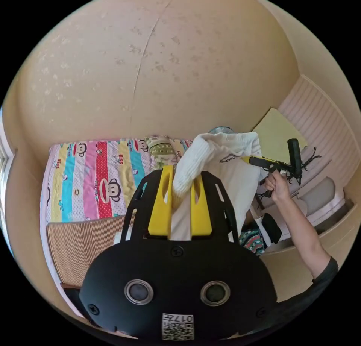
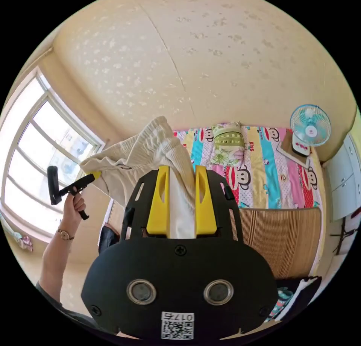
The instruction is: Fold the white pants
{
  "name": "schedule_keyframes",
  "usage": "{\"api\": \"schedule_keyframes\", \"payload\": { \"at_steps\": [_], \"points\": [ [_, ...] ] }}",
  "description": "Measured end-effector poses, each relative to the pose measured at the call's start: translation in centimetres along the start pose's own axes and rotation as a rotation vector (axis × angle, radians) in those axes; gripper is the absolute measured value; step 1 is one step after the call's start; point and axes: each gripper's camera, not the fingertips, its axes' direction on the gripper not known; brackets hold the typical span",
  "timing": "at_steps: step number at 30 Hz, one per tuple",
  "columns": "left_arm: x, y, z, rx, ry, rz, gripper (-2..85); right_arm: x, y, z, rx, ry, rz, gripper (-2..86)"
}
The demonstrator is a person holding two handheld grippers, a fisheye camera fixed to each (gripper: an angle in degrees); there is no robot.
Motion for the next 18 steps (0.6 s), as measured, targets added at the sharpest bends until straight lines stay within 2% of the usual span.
{"api": "schedule_keyframes", "payload": {
  "at_steps": [2, 4, 5, 7, 9, 13, 18],
  "points": [
    [-6.9, 3.5, 2.7, -0.018, 0.008, -0.095, 8.8, 5.6, 3.1, 3.8, -0.05, -0.05, 0.06, 8.5],
    [-15.7, 11.4, 6.2, -0.122, -0.024, -0.13, 9.1, 10.4, 7.7, 8.1, -0.198, -0.056, 0.056, 8.1],
    [-17.8, 13.8, 7.1, -0.169, -0.043, -0.144, 9.1, 13.3, 11.6, 11.0, -0.329, -0.052, 0.045, 7.7],
    [-27.1, 25.1, 9.5, -0.379, -0.103, -0.213, 9.0, 17.1, 18.8, 14.5, -0.533, -0.074, 0.026, 7.0],
    [-33.3, 33.8, 8.9, -0.492, -0.133, -0.288, 8.8, 20.5, 28.9, 17.1, -0.753, -0.165, 0.036, 6.7],
    [-44.4, 49.7, 2.5, -0.614, -0.195, -0.484, 9.5, 20.9, 41.5, 17.7, -0.927, -0.343, 0.11, 7.1],
    [-50.7, 57.9, -3.0, -0.734, -0.191, -0.482, 11.3, 17.3, 51.7, 18.3, -1.013, -0.462, 0.197, 8.7]
  ]
}}
